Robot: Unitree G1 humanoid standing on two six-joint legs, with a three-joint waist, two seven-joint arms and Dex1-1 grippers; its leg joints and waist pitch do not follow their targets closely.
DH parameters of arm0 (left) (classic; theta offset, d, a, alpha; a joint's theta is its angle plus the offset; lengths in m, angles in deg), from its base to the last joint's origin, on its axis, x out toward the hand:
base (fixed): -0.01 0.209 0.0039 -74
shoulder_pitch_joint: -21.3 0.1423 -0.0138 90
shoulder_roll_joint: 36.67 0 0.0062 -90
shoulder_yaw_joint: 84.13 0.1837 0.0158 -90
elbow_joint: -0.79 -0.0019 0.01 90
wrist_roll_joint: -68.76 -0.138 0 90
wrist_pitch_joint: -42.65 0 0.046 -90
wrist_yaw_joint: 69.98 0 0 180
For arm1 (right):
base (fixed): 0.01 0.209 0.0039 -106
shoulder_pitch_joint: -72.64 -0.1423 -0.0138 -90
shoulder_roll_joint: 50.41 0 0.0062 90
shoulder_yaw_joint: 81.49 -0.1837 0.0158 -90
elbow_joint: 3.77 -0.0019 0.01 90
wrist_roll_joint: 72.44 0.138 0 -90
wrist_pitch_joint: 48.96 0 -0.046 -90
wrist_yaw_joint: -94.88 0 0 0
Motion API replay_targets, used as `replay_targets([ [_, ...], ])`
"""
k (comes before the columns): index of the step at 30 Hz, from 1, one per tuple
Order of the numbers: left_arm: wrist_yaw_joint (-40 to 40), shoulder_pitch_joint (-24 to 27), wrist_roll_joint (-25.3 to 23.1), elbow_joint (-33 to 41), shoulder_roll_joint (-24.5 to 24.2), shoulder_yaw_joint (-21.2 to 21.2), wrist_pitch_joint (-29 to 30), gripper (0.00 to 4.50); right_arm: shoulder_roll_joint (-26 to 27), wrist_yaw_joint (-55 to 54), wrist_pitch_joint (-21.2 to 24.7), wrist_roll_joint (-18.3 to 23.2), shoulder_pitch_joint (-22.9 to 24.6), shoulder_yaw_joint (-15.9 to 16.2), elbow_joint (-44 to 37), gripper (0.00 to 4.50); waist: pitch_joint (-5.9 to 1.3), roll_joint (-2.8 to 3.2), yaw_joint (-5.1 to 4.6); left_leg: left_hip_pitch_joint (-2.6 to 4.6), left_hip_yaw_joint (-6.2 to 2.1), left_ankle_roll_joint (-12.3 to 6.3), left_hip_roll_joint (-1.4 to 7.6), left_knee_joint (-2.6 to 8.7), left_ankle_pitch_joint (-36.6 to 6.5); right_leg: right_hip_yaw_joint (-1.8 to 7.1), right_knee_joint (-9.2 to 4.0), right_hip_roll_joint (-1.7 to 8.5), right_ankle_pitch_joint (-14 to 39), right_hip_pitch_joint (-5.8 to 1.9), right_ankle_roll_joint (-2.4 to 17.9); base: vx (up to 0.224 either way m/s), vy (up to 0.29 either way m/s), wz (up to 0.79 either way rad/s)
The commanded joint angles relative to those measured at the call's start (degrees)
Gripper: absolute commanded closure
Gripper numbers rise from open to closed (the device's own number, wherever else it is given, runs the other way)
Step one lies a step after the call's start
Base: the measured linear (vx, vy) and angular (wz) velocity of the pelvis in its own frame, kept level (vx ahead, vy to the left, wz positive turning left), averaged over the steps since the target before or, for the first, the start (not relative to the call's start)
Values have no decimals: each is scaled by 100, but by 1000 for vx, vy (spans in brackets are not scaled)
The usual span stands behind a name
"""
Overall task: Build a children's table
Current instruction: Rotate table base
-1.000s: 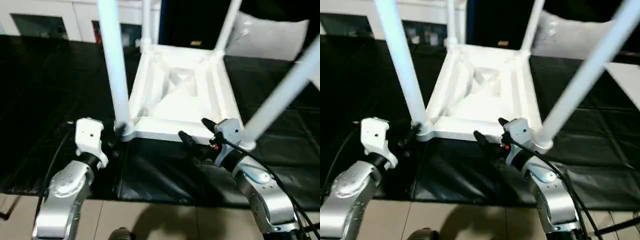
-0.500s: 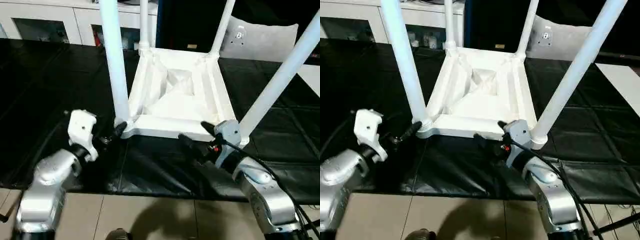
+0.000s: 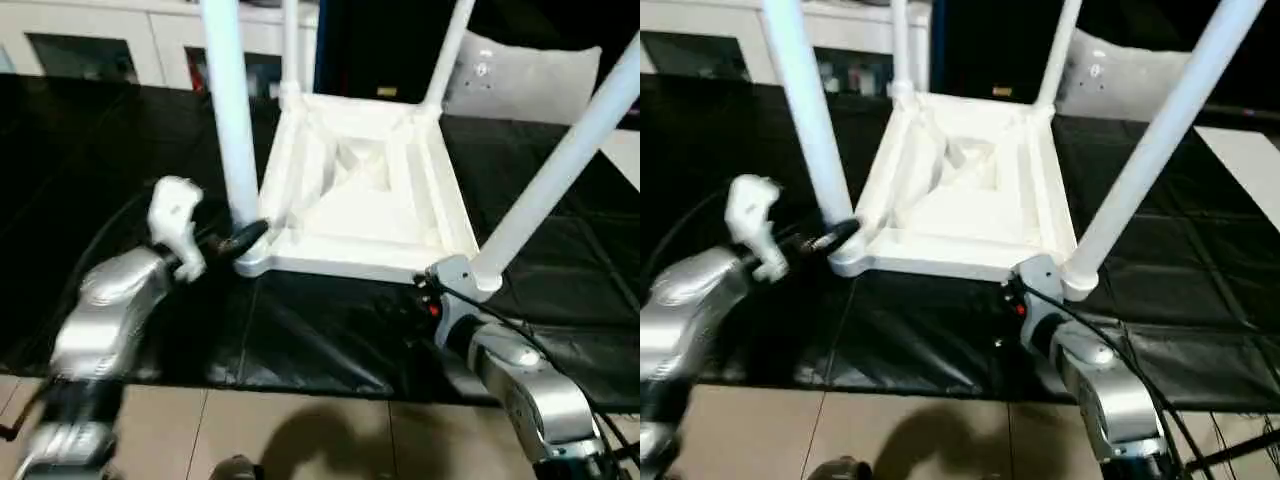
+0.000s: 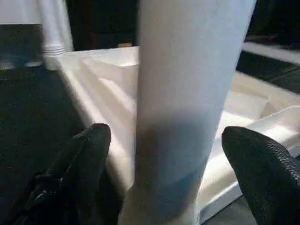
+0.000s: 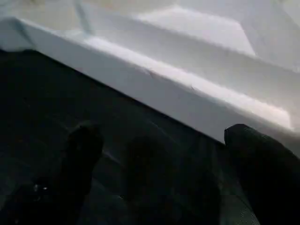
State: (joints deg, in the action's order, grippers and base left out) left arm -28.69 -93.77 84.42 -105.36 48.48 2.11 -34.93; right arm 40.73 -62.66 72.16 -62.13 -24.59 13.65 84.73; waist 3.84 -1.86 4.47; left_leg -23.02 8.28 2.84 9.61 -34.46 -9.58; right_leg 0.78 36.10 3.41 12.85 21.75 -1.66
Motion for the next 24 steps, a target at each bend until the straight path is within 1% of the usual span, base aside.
replay_targets([
  [1,338,-219,103,-176,87,161,-117,23,-63,-181,114,-147,-135,-149,182,0,-410,17,43,197,12,236,221,463,-1083,88,-387,354,305,-127,1111,0,0,0],
  [2,369,-237,116,-189,100,169,-114,23,-65,-194,124,-155,-140,-153,192,0,-411,13,47,195,21,226,222,458,-1055,88,-384,346,241,-126,1121,0,0,0],
  [3,533,-324,175,-259,155,217,-100,23,-71,-261,172,-185,-167,-175,237,0,-412,6,67,188,22,197,224,452,-967,85,-369,345,83,-141,1131,0,0,0],
  [4,660,-381,209,-317,182,258,-94,23,-72,-310,202,-199,-186,-192,264,0,-422,9,82,194,28,176,217,445,-870,79,-354,345,-5,-145,1140,0,0,0],
  [5,921,-505,233,-465,222,376,-109,23,-81,-406,281,-235,-230,-221,316,0,-420,2,85,189,30,156,224,445,-818,80,-352,347,-75,-149,1152,0,0,0],
  [6,1035,-556,235,-517,237,437,-113,23,-92,-432,301,-251,-250,-230,346,0,-420,2,85,189,30,156,224,445,-818,80,-352,347,-75,-149,1152,0,0,0],
  [7,1233,-635,245,-591,262,533,-102,23,-117,-476,297,-276,-283,-264,437,0,-415,47,97,216,43,189,222,443,-894,83,-367,340,-12,-122,1175,0,0,0],
  [8,1486,-686,299,-614,280,624,-53,23,-154,-498,242,-306,-313,-290,547,0,-414,27,109,215,46,221,228,449,-986,82,-371,348,62,-132,1187,0,0,0],
  [9,1608,-690,343,-592,281,657,-14,23,-172,-497,199,-320,-323,-296,592,0,-415,48,122,219,43,243,230,452,-1015,80,-364,359,99,-131,1194,0,0,0],
  [10,1778,-688,411,-557,279,693,42,23,-195,-496,136,-340,-336,-301,652,0,-409,31,131,208,46,255,238,458,-1063,83,-369,358,124,-138,1190,0,0,0],
  [12,2160,-578,573,-272,221,846,273,23,-237,-444,-2,-366,-357,-320,790,0,-414,33,131,206,46,256,246,461,-1062,75,-350,372,94,-141,1224,0,0,0],
  [14,2346,-503,630,-105,180,944,390,23,-261,-415,-56,-369,-365,-326,853,0,-410,24,119,198,52,223,245,459,-1044,74,-354,364,60,-150,1243,0,0,0],
  [15,2557,-380,724,165,125,1098,569,23,-303,-375,-131,-380,-371,-325,936,0,-406,-5,108,192,55,182,255,458,-1010,73,-343,375,29,-162,1257,0,0,0],
  [16,2577,-366,739,197,122,1115,594,23,-307,-372,-140,-383,-371,-324,946,0,-402,2,87,176,61,138,248,455,-948,73,-350,362,7,-168,1275,0,0,0],
  [17,2635,-324,781,294,112,1166,668,23,-321,-364,-169,-391,-372,-321,977,0,-399,2,83,184,65,132,249,451,-957,73,-353,360,28,-162,1280,0,0,0],
  [19,2754,-172,859,650,132,1368,831,23,-363,-350,-274,-418,-387,-307,1101,0,-383,-29,62,169,73,58,260,450,-923,79,-366,368,86,-175,1295,0,0,0],
  [20,2761,-161,865,678,137,1382,846,23,-366,-347,-283,-424,-389,-306,1112,0,-379,-21,63,174,75,53,259,450,-938,78,-376,362,142,-168,1290,0,0,0],
  [21,2760,-123,874,771,168,1431,861,23,-379,-348,-322,-450,-405,-302,1168,0,-373,-39,53,178,83,41,254,451,-972,80,-386,355,249,-162,1281,0,0,0],
  [22,2747,-89,874,854,200,1472,860,23,-389,-351,-367,-481,-422,-300,1234,0,-367,-28,51,180,84,52,257,454,-1037,82,-400,355,367,-154,1271,0,0,0],
  [24,2740,-54,873,943,229,1509,865,23,-396,-350,-426,-516,-440,-302,1310,0,-362,-33,42,190,85,65,265,460,-1107,83,-407,353,475,-144,1262,0,0,0],
])
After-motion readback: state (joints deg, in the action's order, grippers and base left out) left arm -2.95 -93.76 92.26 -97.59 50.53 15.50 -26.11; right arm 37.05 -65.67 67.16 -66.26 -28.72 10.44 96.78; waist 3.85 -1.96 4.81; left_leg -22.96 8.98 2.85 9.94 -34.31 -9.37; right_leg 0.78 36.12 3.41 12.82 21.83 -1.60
